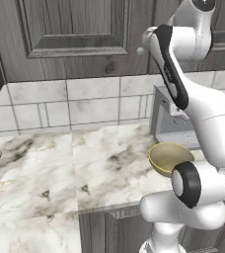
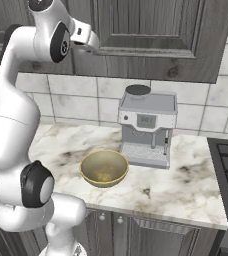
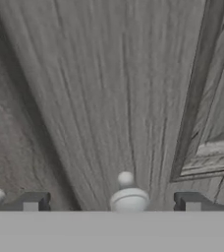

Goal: Open the cabinet and setup a tea strainer by placing it in the bowl upright.

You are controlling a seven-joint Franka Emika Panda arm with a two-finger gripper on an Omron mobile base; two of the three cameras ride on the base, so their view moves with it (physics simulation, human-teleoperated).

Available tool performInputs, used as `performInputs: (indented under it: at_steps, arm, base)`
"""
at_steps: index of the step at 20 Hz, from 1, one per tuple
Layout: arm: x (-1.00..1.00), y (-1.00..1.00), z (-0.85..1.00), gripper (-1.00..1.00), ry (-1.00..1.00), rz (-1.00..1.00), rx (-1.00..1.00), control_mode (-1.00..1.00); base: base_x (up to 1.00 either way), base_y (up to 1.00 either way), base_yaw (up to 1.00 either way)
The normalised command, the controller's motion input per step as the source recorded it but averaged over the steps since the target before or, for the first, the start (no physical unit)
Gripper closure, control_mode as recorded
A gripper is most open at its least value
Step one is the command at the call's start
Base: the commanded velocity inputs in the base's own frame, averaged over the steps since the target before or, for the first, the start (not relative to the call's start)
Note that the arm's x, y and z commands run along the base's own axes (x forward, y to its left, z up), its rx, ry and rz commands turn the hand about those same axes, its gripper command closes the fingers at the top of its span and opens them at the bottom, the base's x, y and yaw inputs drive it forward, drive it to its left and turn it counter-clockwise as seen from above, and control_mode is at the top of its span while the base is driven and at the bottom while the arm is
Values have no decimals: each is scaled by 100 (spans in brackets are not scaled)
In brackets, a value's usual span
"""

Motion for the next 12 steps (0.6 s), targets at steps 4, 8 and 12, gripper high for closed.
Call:
performInputs:
  at_steps: [4, 8, 12]
  arm:
    - [29, -14, 0, -100, 10, 9, 0, -100]
    - [26, -9, -2, -100, 4, 7, 0, -100]
    - [27, 0, -14, -100, 3, 3, 0, -100]
  base:
    - [0, 0, 0]
    - [0, 0, 0]
    - [0, 0, 0]
